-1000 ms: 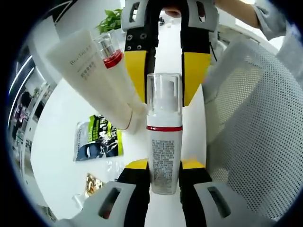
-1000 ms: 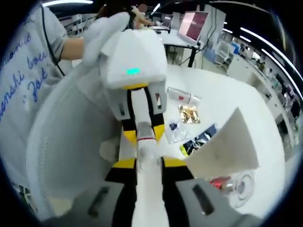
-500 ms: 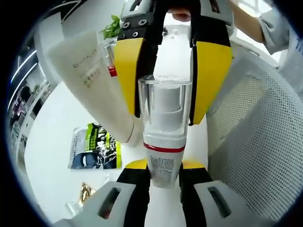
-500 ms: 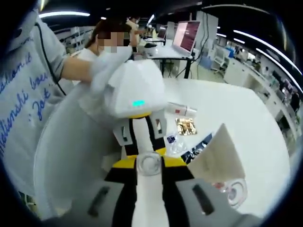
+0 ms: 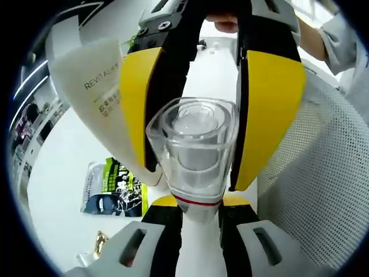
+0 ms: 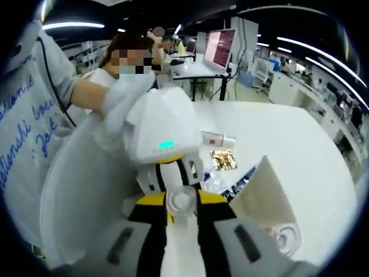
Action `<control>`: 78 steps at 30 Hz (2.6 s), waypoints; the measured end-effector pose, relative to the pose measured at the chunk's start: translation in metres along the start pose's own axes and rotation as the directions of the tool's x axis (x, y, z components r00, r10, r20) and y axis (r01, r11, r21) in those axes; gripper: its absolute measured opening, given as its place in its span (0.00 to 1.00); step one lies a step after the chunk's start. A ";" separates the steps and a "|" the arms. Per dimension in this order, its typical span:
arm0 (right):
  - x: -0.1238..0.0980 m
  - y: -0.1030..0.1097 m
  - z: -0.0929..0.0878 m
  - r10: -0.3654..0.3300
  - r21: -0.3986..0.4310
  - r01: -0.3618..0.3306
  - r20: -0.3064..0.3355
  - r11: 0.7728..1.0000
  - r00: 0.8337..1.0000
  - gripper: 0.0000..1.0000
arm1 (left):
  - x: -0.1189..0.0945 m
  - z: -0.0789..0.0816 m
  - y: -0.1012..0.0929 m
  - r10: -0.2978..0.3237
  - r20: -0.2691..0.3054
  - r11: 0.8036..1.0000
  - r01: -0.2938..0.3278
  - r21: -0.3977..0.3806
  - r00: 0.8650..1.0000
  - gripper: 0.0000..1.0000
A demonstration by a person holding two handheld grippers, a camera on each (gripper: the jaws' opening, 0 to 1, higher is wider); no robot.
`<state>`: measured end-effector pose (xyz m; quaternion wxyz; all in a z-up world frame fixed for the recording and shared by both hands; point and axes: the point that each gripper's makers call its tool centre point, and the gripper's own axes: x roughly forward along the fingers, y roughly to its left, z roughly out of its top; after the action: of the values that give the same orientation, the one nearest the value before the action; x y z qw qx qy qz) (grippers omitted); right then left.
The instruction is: Arrange the skincare products in the storage area until every visible bottle or jar stands upright without overlapping.
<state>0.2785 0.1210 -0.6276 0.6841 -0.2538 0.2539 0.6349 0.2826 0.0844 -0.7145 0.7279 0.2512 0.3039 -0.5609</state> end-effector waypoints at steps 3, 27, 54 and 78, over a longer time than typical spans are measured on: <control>0.001 0.000 -0.001 -0.004 -0.001 0.004 0.000 1.000 1.000 0.19 | 0.003 0.002 0.000 -0.004 0.006 1.000 0.004 -0.009 1.000 0.20; 0.005 -0.002 -0.028 -0.011 0.042 0.012 -0.029 0.999 1.000 0.19 | 0.016 0.007 -0.005 -0.025 0.033 1.000 0.025 -0.018 0.999 0.21; -0.004 -0.001 -0.041 -0.041 0.094 0.043 -0.023 0.995 0.999 0.26 | 0.006 0.001 0.003 0.015 0.002 1.000 -0.015 -0.018 1.000 0.31; 0.020 0.003 -0.083 -0.064 0.207 0.093 -0.144 0.974 0.987 0.20 | -0.003 -0.012 0.007 0.037 -0.040 0.998 -0.039 -0.046 0.998 0.22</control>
<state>0.2746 0.0808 -0.7026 0.7129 -0.2318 0.3565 0.5576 0.2866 0.0963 -0.7201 0.7379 0.2510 0.3264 -0.5347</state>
